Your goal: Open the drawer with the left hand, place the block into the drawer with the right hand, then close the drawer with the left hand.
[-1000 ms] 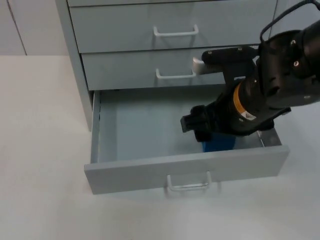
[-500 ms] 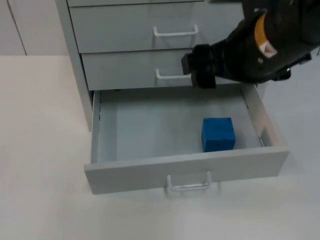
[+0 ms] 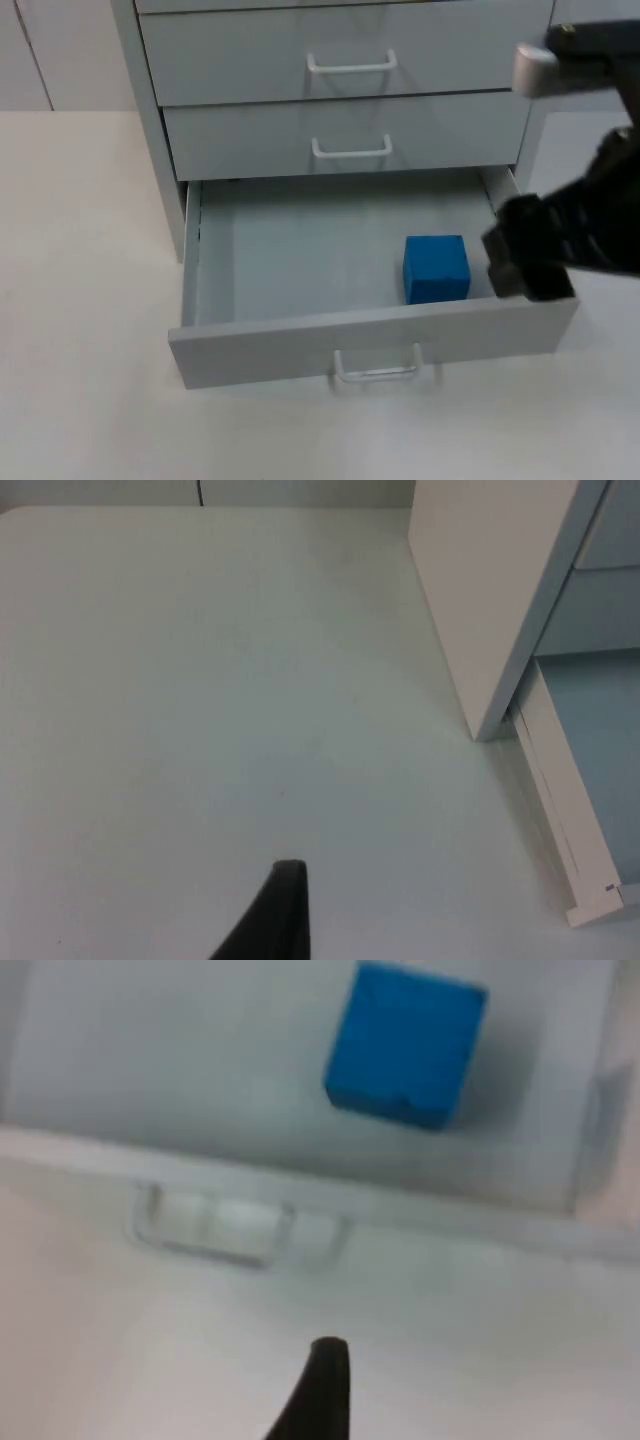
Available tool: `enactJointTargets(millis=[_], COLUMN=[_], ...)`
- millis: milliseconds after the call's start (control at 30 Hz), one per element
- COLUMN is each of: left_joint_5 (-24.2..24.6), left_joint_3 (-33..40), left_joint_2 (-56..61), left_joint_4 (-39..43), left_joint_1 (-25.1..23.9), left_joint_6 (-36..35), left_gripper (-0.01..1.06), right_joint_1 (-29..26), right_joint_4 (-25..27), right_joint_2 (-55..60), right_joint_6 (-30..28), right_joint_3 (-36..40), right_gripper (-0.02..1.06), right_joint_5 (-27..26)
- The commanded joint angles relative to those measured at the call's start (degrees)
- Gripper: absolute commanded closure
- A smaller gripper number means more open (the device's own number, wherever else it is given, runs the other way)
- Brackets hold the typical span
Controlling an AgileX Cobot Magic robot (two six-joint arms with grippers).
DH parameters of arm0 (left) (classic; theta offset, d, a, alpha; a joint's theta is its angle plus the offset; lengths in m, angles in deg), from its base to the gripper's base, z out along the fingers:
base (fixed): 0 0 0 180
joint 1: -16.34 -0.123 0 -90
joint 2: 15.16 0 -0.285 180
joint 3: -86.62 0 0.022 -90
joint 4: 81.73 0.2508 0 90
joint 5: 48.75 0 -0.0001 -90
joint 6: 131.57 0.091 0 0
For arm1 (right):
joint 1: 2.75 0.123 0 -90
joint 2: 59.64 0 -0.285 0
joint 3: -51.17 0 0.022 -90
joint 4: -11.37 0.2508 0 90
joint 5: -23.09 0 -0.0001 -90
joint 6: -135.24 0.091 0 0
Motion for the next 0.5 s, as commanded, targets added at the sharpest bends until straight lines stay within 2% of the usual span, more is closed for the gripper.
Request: enactJointTargets(millis=[0, 100, 267, 300, 333, 367, 433, 467], left_joint_5=[-0.6, -0.6, -0.6, -0.6, -0.6, -0.6, -0.6, -0.6], left_joint_3=[0.2, 0.2, 0.2, 0.2, 0.2, 0.2, 0.2, 0.2], left_joint_2=[0.3, 0.3, 0.3, 0.3, 0.3, 0.3, 0.3, 0.3], left_joint_4=[-0.8, -0.8, -0.8, -0.8, -0.8, -0.8, -0.8, -1.0], left_joint_1=[-0.2, -0.2, -0.2, -0.2, -0.2, -0.2, -0.2, -0.2], left_joint_6=[-0.3, -0.3, -0.3, -0.3, -0.3, -0.3, -0.3, -0.3], left_gripper=[0.0, 0.0, 0.0, 0.0, 0.0, 0.0, 0.0, 0.0], right_joint_1=[0.1, -1.0, -5.8, -8.2, -9.2, -12.5, -13.7, -16.9], right_joint_4=[0.2, 0.2, 1.7, 4.5, 5.8, 9.9, 11.4, 15.9], right_joint_2=[-1.9, -2.7, -3.7, -4.2, -4.3, -4.9, -5.0, -5.6], right_joint_6=[-0.5, -0.8, -3.1, -7.2, -8.8, -14.0, -16.0, -21.6], right_joint_3=[1.9, 3.0, 3.8, 3.9, 3.9, 3.9, 3.9, 3.9], right_gripper=[0.26, 0.26, 0.26, 0.26, 0.26, 0.26, 0.26, 0.26], right_joint_5=[0.0, 0.0, 0.3, 0.3, 0.4, 0.9, 1.1, 1.9])
